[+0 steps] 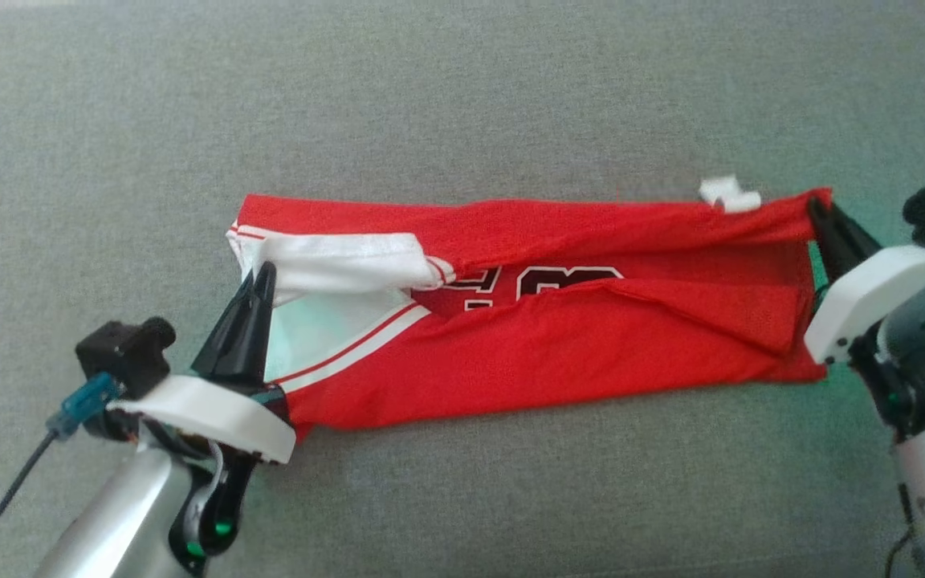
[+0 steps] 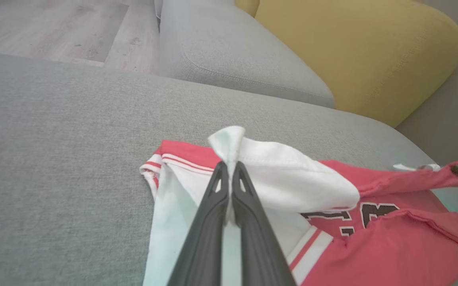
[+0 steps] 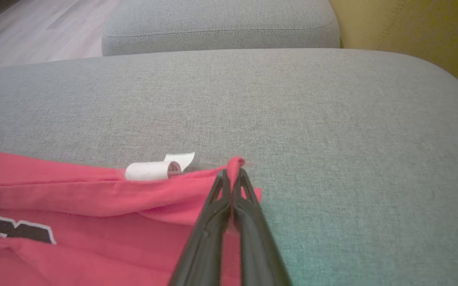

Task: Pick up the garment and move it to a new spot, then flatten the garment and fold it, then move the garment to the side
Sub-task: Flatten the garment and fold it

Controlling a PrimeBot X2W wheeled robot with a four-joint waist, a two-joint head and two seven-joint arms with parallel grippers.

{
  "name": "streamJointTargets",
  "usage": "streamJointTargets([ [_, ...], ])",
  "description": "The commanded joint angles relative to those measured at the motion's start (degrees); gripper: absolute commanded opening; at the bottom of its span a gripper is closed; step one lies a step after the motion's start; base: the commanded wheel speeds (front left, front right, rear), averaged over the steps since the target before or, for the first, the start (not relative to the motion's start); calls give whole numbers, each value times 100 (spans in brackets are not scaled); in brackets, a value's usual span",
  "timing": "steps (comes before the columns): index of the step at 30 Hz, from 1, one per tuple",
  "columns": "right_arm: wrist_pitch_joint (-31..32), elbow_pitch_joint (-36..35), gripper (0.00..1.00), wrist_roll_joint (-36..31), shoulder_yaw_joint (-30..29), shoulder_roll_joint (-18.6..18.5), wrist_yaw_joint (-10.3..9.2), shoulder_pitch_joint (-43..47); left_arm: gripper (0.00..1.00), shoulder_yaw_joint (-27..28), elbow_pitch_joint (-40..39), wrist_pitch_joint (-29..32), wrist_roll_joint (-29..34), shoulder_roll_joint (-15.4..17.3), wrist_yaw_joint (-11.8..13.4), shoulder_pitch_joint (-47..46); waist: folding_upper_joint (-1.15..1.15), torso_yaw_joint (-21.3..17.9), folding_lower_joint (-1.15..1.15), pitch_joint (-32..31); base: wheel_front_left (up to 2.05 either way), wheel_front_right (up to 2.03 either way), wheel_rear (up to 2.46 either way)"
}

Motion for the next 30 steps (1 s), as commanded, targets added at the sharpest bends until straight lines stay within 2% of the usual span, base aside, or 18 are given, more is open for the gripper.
streamJointTargets([
  [1, -87, -233, 31, -35, 46, -29, 44, 56, 0, 258, -112, -92, -38, 105, 0, -48, 0, -4, 1, -26, 0, 0, 0],
  [2, -123, -244, 56, -52, 22, -8, 44, 111, 0, 253, -67, -151, -41, 90, -17, -1, 0, -4, 1, -52, 0, 0, 0],
  [3, -168, -258, 98, -76, -12, 13, 44, 170, 5, 233, -30, -213, -22, 85, -42, 43, 0, 2, 1, -77, 0, 0, 0],
  [4, -208, -277, 100, -99, -53, 38, 44, 237, 47, 211, -2, -286, 6, 79, -68, 84, 0, 9, 1, -101, 0, 0, 0],
  [5, -261, -306, 100, -113, -111, 73, 44, 306, 83, 214, 21, -391, 34, 63, -71, 122, 0, 17, 1, -129, 0, 0, 0],
  [6, -315, -342, 100, -126, -174, 110, 44, 374, 100, 233, 43, -496, 40, 33, -63, 165, 0, 24, 1, -156, 0, 0, 0],
  [13, -645, -698, 100, -253, -744, 361, 44, 788, 100, 474, -50, -1054, 225, -82, 198, 505, 0, 92, 1, -317, 0, 0, 0],
  [22, -568, -1219, 100, -428, -1388, 781, 44, 964, 100, 1025, -492, -1203, 605, -188, 669, 1030, 0, 278, 1, -402, 0, 0, 0],
  [30, -311, -940, 100, -673, -1630, 1118, 44, 749, 100, 1226, -735, -1211, 820, -379, 798, 1199, 0, 455, 1, -284, 0, 0, 0],
])
